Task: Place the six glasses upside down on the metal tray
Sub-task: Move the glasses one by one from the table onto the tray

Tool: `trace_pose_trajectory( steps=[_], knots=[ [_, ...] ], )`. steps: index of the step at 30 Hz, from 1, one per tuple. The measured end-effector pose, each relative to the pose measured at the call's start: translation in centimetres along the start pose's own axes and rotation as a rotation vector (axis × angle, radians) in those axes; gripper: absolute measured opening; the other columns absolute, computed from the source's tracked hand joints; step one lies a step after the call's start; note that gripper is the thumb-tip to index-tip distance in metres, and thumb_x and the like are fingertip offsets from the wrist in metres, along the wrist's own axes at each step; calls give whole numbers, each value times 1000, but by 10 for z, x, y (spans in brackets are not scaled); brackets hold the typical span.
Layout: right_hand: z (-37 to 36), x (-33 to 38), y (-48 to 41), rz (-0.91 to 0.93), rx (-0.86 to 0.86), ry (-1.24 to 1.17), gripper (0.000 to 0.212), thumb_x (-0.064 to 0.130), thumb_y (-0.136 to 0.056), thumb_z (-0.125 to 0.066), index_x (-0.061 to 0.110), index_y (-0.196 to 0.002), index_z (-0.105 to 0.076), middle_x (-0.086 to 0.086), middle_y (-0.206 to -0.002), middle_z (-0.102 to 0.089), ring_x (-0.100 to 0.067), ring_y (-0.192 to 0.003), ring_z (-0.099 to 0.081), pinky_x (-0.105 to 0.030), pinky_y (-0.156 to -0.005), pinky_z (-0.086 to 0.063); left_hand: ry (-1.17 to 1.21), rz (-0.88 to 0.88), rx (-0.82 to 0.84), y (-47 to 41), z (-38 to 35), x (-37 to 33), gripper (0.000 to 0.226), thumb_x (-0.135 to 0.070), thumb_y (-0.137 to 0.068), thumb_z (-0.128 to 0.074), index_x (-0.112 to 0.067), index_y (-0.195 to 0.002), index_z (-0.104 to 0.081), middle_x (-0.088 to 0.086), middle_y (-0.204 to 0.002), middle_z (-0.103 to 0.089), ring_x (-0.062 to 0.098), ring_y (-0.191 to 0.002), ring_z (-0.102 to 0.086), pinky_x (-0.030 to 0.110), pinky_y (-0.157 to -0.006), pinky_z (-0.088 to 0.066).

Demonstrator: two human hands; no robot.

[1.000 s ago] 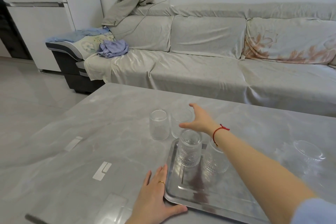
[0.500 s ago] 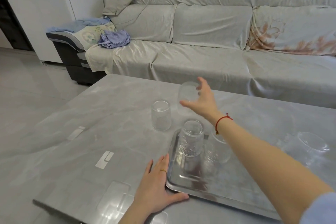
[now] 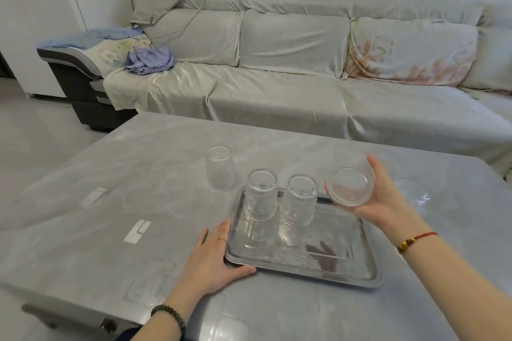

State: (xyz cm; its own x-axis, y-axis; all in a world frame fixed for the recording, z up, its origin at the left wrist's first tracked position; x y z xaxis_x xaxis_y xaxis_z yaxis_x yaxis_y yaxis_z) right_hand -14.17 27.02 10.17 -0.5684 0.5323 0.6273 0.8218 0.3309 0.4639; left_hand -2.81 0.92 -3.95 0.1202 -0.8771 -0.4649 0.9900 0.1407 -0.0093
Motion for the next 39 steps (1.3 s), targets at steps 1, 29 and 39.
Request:
trace_pose_trajectory(
  steps=[1,29,39],
  knots=[
    [8,-2,3,-27,28,44,38,38,-60,-75,6,-80,-68,-17,-74,-73,-31,-77,-66,-48,-54,-59,-2,-1,-5,0,0,0,130,-95,-41,-36,-22,-143,0,-8,-155,-14,7,-140,-7,25,-112,8],
    [12,11,-49,262,-116,2107,70,19,-59,-83,8,-116,-44,-12,-123,-53,-27,-107,-52,-31,-82,-44,-4,-29,-48,-5,-8,8,130,-95,-41,-39,-23,-143,-2,-7,-153,-19,6,-140,-14,28,-116,3],
    [41,1,-50,512,-163,1785,81,22,-62,-81,17,-128,-34,-16,-124,-44,-27,-110,-46,-28,-87,-35,29,-67,-39,-4,-6,7,124,-93,-46,-36,-24,-143,0,-8,-153,-18,4,-139,-14,27,-115,4]
  ],
)
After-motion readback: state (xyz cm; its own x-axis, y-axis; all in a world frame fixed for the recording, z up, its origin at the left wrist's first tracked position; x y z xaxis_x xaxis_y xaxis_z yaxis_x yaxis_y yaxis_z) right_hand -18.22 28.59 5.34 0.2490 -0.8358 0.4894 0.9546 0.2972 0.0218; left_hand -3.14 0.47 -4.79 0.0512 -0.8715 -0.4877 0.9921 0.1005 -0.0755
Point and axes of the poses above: each hand's wrist, its own y-axis away from the middle knuckle, its own z-axis out of the back of the hand, x = y × z, the point moved 2 cm from there along -y, towards the middle knuckle
